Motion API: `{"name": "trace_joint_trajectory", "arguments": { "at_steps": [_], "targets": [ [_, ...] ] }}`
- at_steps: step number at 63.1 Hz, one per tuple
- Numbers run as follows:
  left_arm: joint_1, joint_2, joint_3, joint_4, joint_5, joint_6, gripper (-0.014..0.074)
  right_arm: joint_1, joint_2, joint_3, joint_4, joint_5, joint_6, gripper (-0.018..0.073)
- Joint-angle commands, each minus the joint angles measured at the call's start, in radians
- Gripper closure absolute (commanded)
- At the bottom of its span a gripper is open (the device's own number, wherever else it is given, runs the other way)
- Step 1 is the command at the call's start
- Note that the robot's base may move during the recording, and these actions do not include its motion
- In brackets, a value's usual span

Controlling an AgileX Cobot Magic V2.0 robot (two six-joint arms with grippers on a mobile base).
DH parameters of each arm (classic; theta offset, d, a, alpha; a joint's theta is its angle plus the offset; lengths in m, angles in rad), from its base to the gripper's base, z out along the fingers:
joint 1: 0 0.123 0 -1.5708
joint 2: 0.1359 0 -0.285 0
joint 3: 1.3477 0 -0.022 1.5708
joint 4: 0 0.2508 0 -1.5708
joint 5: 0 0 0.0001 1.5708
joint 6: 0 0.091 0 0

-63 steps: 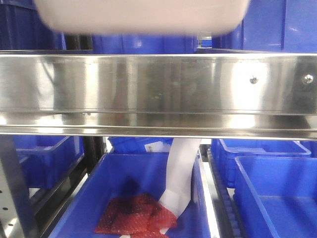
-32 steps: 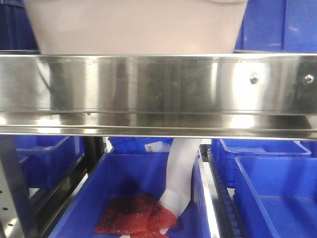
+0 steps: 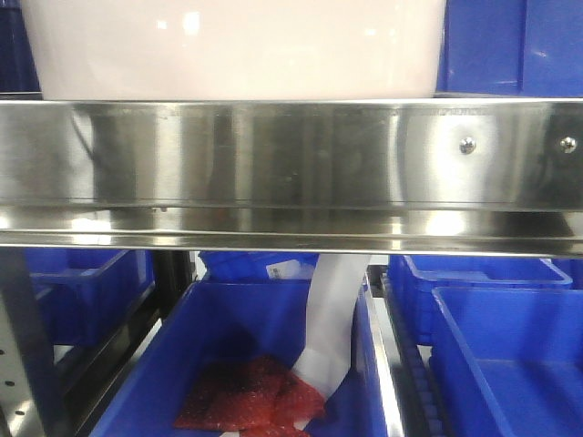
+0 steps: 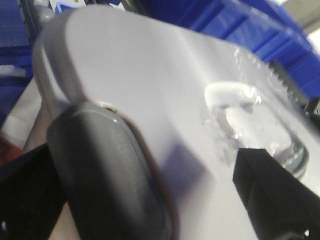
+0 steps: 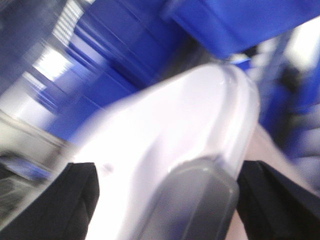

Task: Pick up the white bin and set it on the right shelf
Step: 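Lower the bin onto the upper shelf with both grippers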

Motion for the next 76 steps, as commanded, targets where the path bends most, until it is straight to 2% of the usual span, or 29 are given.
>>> {"name": "trace_joint_trajectory", "arguments": {
  "at_steps": [1,8,22,28,40,47,50,57,65,69,73,76],
  "targets": [
    [-0.01,-0.043,-0.092,0.009,0.004,0.007,0.0069,0.005,-0.045,-0.07,-0.072,-0.024,-0.021,-0.0074],
    [-0.01,-0.043,-0.161,0.109,0.004,0.0,0.0071,0.005,-0.045,-0.109,-0.234,-0.076,-0.021,-0.0074],
    [-0.01,-0.043,-0.251,0.244,0.039,-0.028,0.0071,0.005,-0.047,-0.167,-0.462,-0.136,-0.02,-0.0074],
    [-0.01,-0.045,-0.28,0.28,0.079,-0.032,0.0071,0.005,-0.059,-0.181,-0.5,-0.133,-0.02,-0.0074],
    [-0.01,-0.084,-0.301,0.287,0.154,-0.032,0.0085,0.005,-0.142,-0.185,-0.507,-0.118,-0.02,-0.0074],
    [-0.01,-0.123,-0.301,0.285,0.192,-0.032,0.0169,0.005,-0.209,-0.185,-0.507,-0.099,-0.014,-0.0043],
    [-0.01,-0.143,-0.301,0.285,0.214,-0.032,0.0248,0.005,-0.24,-0.185,-0.507,-0.083,-0.001,0.0001],
    [-0.01,-0.178,-0.301,0.285,0.256,-0.032,0.0428,0.002,-0.312,-0.185,-0.507,-0.037,0.045,0.0199],
    [-0.01,-0.213,-0.301,0.284,0.292,-0.032,0.0652,0.002,-0.387,-0.183,-0.507,0.018,0.061,0.0512],
    [-0.01,-0.225,-0.301,0.284,0.306,-0.032,0.0732,0.002,-0.412,-0.183,-0.518,0.04,0.061,0.0491],
    [-0.01,-0.233,-0.301,0.293,0.319,-0.039,0.0714,0.002,-0.432,-0.177,-0.548,0.06,0.077,0.0491],
    [-0.01,-0.242,-0.301,0.332,0.319,-0.086,0.0714,0.002,-0.447,-0.161,-0.595,0.063,0.117,0.0491]
  ]
}}
